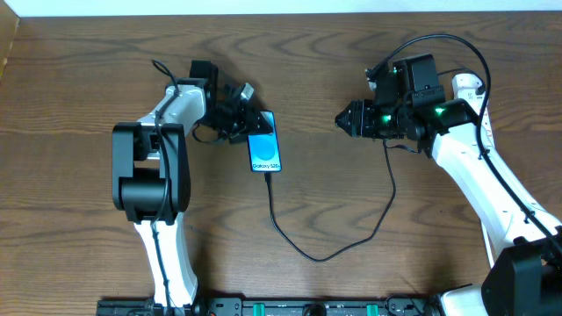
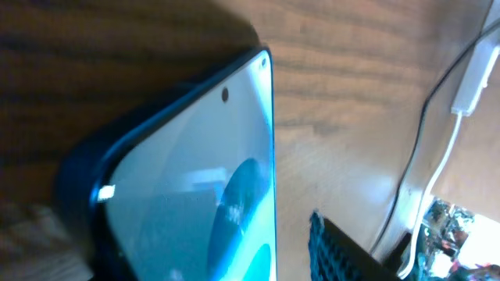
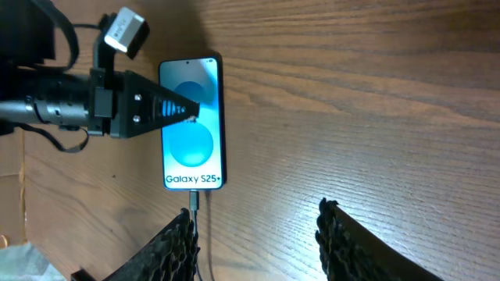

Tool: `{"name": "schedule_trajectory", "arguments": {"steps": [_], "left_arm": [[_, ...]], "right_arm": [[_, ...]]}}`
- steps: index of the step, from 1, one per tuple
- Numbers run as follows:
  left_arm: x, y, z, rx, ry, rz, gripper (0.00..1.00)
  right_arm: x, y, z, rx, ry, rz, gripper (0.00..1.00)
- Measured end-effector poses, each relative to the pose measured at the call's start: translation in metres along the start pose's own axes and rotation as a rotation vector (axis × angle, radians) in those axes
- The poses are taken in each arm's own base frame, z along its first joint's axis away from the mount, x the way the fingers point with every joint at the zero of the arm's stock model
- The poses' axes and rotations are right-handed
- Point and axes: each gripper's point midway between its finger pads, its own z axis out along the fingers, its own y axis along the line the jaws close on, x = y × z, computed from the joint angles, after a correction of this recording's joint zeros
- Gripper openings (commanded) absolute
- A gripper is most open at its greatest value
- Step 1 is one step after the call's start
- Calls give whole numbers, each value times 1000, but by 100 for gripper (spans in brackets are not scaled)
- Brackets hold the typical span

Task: Plug charger to phone and switch on socket
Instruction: 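Lower the phone onto the table with the left gripper, release the plug, then release the phone with the left gripper and move the right gripper to the power strip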

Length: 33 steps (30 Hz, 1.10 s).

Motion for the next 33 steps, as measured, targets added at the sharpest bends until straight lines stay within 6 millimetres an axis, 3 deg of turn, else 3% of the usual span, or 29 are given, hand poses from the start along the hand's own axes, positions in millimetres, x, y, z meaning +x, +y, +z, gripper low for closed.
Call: {"name": "schedule_trajectory", "arguments": {"steps": [4, 9, 10, 11, 12, 13, 15, 16, 17, 18, 19, 21, 23, 25, 28, 33], "left_arm": [[-11, 14, -13, -150, -48, 26, 63], [-28, 67, -51, -558, -143, -2, 63], [-23, 74, -57, -614, -130, -16, 63], [-17, 84, -64, -680, -113, -35, 62], [-13, 83, -74, -712, -113, -39, 62], [-15, 75, -84, -714, -139, -29, 62], [-21, 6, -155, -680, -365, 33, 67], [-17, -41, -205, -646, -526, 79, 72], [-14, -59, -224, -630, -590, 97, 85], [1, -91, -259, -603, -698, 129, 94], [2, -93, -261, -601, -706, 131, 94], [12, -95, -265, -606, -704, 124, 95], [15, -97, -269, -606, -715, 127, 95], [16, -100, -272, -604, -724, 131, 95], [16, -100, -272, -604, -724, 131, 95], [16, -100, -272, -604, -723, 130, 95]], "right_arm": [[1, -4, 0, 21, 3, -8, 52], [0, -13, -1, 68, -5, -17, 45], [0, -20, -4, 81, -5, -6, 36], [-5, -30, -10, 98, -19, 15, 21], [-12, -48, -29, 130, -55, 50, 9], [-18, -63, -50, 164, -96, 87, 1], [-32, -99, -90, 239, -197, 164, 1], [-35, -118, -104, 269, -228, 207, 1], [-38, -132, -113, 279, -246, 231, 1], [-41, -160, -132, 316, -291, 284, 1], [-42, -167, -139, 319, -306, 299, 1], [-51, -213, -159, 329, -378, 364, 1], [-54, -259, -151, 321, -377, 433, 1], [-60, -292, -132, 315, -349, 472, 1], [-72, -321, -115, 314, -357, 474, 1], [-74, -348, -101, 358, -357, 420, 1]]}}
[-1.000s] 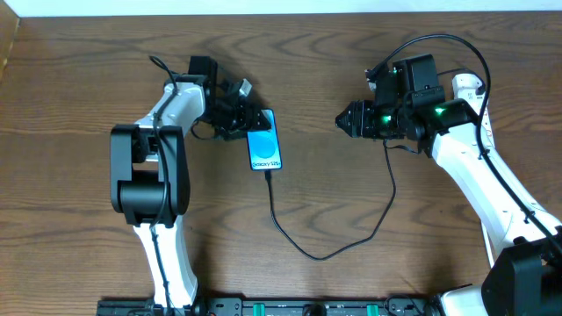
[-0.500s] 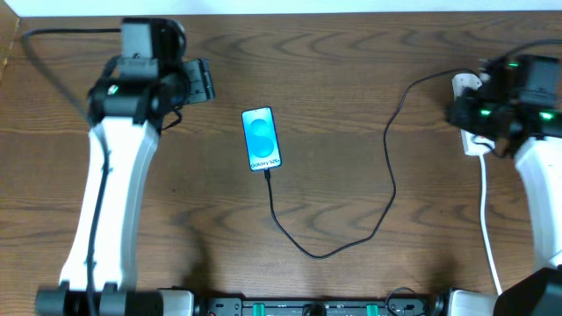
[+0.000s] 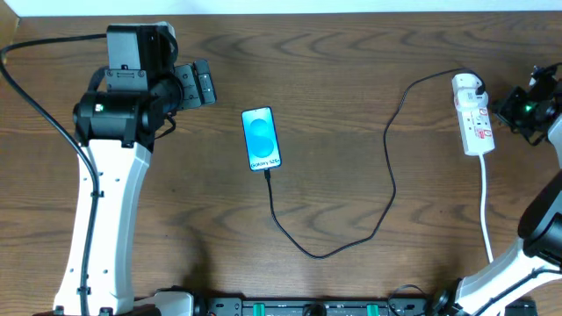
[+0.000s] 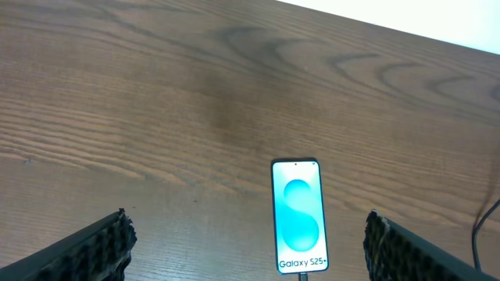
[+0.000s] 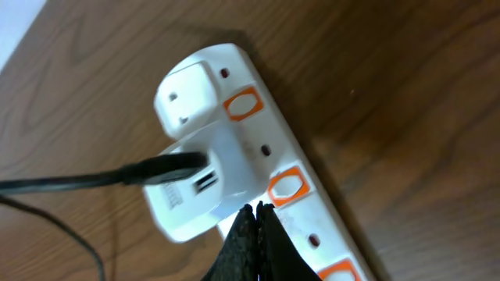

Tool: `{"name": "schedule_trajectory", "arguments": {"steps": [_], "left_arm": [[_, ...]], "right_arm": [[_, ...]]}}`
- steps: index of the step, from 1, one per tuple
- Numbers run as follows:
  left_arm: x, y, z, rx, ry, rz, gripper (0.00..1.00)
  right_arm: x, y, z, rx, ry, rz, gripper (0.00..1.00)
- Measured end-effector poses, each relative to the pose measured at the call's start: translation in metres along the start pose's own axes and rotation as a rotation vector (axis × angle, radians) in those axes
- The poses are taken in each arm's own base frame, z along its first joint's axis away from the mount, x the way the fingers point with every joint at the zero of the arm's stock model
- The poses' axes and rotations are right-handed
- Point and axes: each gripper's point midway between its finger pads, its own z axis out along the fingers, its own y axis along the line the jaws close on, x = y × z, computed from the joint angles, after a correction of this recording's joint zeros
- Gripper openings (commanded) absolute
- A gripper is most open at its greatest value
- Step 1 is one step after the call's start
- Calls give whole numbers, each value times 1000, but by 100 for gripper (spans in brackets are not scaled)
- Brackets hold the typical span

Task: Plug charger to phone and switch on socket
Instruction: 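Release the phone with the left gripper and move the right gripper to the power strip, then press the orange switch beside the charger with the right gripper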

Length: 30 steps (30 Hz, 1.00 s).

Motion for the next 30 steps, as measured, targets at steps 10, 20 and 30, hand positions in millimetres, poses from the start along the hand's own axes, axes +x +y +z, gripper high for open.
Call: {"name": "schedule_trajectory", "arguments": {"steps": [10, 20, 30], "left_arm": [[0, 0, 0, 0, 0, 0, 95], [0, 0, 0, 0, 0, 0, 95], [0, 0, 0, 0, 0, 0, 96]], "right_arm": [[1, -13, 26, 7, -5, -22, 1], [7, -10, 41, -7, 14, 17, 1], [12, -9, 39, 35, 49, 30, 1]]}}
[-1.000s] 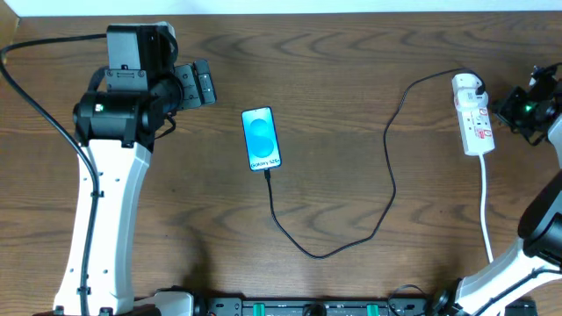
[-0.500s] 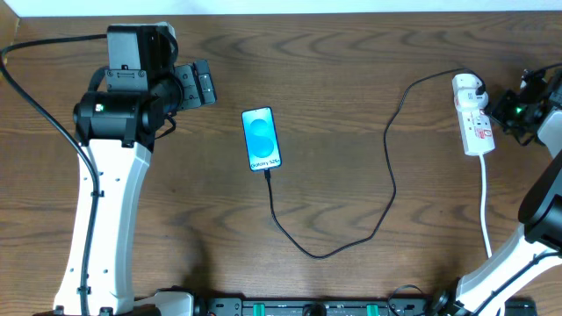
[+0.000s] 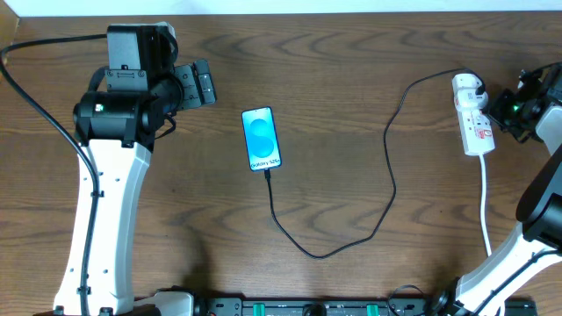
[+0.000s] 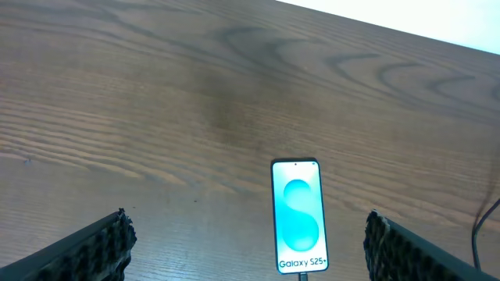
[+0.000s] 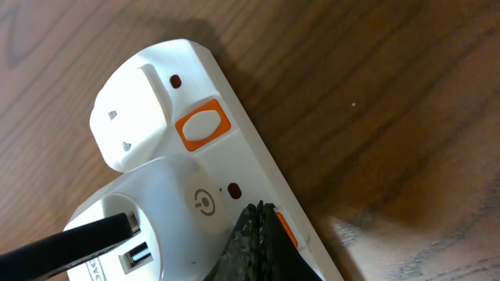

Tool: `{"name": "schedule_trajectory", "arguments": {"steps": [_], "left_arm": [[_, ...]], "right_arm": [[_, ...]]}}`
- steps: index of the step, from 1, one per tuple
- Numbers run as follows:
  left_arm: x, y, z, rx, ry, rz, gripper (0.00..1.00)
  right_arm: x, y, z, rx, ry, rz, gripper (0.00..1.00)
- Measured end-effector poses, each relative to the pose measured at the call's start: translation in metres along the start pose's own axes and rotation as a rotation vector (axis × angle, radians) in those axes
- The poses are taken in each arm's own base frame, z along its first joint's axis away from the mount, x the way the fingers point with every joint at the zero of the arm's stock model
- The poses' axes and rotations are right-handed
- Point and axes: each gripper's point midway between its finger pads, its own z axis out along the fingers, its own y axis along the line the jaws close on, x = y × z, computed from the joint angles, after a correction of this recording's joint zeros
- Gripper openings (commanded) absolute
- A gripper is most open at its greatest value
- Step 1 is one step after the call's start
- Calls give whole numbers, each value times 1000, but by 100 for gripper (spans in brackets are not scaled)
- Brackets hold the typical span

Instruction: Plug charger to phone and switch on socket

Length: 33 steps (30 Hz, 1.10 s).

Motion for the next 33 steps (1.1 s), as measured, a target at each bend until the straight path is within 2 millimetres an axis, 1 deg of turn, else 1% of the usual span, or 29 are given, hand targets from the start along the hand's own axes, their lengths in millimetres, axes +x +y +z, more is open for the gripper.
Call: {"name": "schedule_trajectory", "arguments": {"steps": [6, 14, 22, 25, 29, 33], "left_arm": [[0, 0, 0, 0, 0, 0, 95], [0, 0, 0, 0, 0, 0, 95], [0, 0, 0, 0, 0, 0, 95], [0, 0, 0, 0, 0, 0, 95], [0, 0, 0, 0, 0, 0, 95], [0, 0, 0, 0, 0, 0, 95]], "right_arm": [[1, 2, 1, 54, 6, -14, 1], [3, 2, 2, 108, 12, 27, 1], [4, 3, 1, 172, -1, 134, 1], [13, 6, -3, 185, 21, 169, 1], [13, 6, -3, 187, 17, 200, 1], [7, 5, -3, 170, -17, 256, 1]]}}
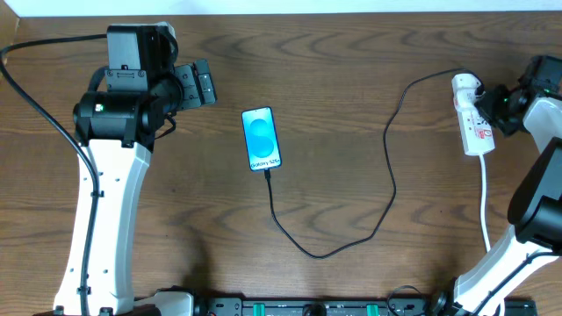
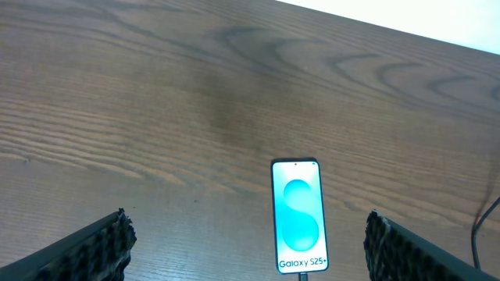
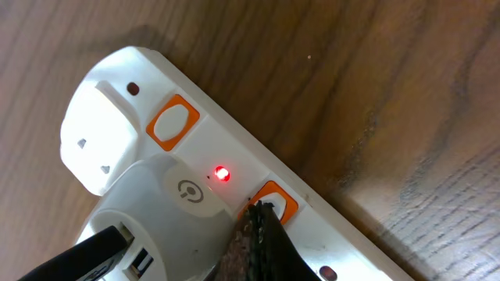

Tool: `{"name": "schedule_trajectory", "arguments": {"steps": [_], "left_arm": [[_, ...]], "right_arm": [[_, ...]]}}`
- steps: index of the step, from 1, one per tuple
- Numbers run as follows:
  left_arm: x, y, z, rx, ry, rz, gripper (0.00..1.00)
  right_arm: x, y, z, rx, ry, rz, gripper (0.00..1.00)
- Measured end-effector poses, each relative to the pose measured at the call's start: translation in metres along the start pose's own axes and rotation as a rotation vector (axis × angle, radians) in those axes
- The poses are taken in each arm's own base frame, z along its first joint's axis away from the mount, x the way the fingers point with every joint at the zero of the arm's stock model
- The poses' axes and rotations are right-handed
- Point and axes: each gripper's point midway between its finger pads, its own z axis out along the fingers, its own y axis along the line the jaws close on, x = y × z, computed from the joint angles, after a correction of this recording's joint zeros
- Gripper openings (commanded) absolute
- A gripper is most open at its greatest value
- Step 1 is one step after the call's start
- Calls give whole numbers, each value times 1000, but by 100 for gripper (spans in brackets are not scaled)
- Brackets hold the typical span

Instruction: Plug charger to phone and switch on socket

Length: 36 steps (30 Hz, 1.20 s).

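Note:
The phone lies lit on the wooden table, "Galaxy S25+" on its screen, with the black charger cable plugged into its near end. The cable runs to a white adapter in the white power strip at far right. My right gripper is shut, its tips pressing the second orange switch; a red lamp glows beside it. My left gripper hangs open, high above the table, the phone between its fingers in view.
The strip's white lead runs down the right side toward the table's front edge. A second orange switch sits by an unused socket at the strip's end. The left arm stands at the back left.
The right gripper's shut tips now rest on the second orange switch, and a red lamp beside it has lit. In the overhead view the right wrist has shifted slightly left. Left arm unchanged.
First my left gripper was down at the phone's far end and my right hovered open above the table, cable plugged in. Then the left was raised and open at back left, the right shut over the strip. It drew closer, and now the lamp is lit.

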Motion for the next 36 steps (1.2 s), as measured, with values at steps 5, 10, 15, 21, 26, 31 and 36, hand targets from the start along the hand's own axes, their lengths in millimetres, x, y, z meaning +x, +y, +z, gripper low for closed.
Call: {"name": "schedule_trajectory", "arguments": {"steps": [5, 10, 15, 21, 26, 31, 36], "left_arm": [[0, 0, 0, 0, 1, 0, 95], [0, 0, 0, 0, -1, 0, 95], [0, 0, -1, 0, 0, 0, 95], [0, 0, -1, 0, 0, 0, 95], [0, 0, -1, 0, 0, 0, 95], [0, 0, -1, 0, 0, 0, 95], [0, 0, -1, 0, 0, 0, 96]], "right_arm": [[-56, -20, -141, -212, -165, 113, 2], [44, 81, -312, -532, -216, -365, 99], [155, 78, -358, -559, -65, -520, 99], [169, 62, -376, -483, -151, -573, 99], [156, 51, -379, -364, -273, -625, 99], [132, 60, -387, -377, -584, -703, 99], [139, 51, -371, -453, -917, -740, 99]]}}
